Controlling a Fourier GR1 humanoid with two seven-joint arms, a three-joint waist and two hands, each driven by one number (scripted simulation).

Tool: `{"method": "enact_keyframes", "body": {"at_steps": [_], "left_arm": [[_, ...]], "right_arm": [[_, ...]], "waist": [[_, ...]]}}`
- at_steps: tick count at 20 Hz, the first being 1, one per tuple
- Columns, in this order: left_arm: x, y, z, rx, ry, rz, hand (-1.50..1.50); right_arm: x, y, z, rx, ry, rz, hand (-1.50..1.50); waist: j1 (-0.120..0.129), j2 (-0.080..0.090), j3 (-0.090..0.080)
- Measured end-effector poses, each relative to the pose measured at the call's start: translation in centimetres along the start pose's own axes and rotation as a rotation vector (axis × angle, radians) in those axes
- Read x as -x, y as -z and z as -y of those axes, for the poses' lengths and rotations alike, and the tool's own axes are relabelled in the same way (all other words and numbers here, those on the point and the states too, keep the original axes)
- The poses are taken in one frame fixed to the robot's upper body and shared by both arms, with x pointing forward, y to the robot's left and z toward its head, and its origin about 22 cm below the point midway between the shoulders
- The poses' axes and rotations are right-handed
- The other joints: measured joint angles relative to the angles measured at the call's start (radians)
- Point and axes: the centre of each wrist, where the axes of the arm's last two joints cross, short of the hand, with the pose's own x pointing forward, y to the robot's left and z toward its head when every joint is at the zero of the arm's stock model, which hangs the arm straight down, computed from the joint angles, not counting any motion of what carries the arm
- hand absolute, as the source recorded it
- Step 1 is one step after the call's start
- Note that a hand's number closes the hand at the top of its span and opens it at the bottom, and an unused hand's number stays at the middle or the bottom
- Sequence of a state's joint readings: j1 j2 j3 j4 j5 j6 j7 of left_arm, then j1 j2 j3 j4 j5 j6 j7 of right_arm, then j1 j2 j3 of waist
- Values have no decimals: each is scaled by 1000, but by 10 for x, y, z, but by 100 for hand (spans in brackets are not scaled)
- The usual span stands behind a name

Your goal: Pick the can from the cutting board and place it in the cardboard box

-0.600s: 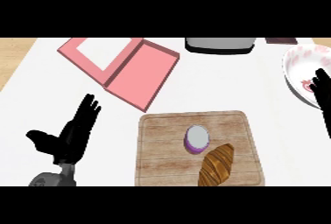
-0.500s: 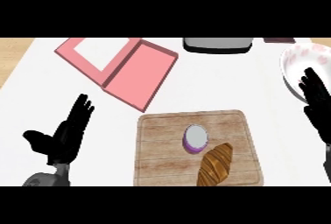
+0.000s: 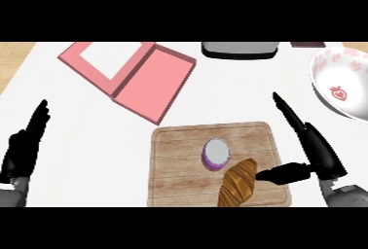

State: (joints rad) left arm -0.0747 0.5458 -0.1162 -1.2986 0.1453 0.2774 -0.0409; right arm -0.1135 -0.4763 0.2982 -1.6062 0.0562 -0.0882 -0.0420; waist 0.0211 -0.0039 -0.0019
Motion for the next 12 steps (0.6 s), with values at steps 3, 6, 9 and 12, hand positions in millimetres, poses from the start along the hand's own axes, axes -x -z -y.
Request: {"method": "enact_keyframes", "body": {"at_steps": [3,6,9,12], "left_arm": [[-4,5,-9,-28,48,-12,0],[-9,11,-11,-44,79,-18,0],[-5,8,-14,-44,95,-20,0],[-7,9,-11,-51,102,-21,0]], "right_arm": [[12,-13,-31,-7,132,77,-150],[26,-22,-38,-27,184,162,-150],[30,-20,-28,-45,98,201,-150],[30,-18,-8,-113,-63,189,-150]], "waist": [[-12,3,3],[-18,4,3],[-17,4,3],[-20,3,2]]}}
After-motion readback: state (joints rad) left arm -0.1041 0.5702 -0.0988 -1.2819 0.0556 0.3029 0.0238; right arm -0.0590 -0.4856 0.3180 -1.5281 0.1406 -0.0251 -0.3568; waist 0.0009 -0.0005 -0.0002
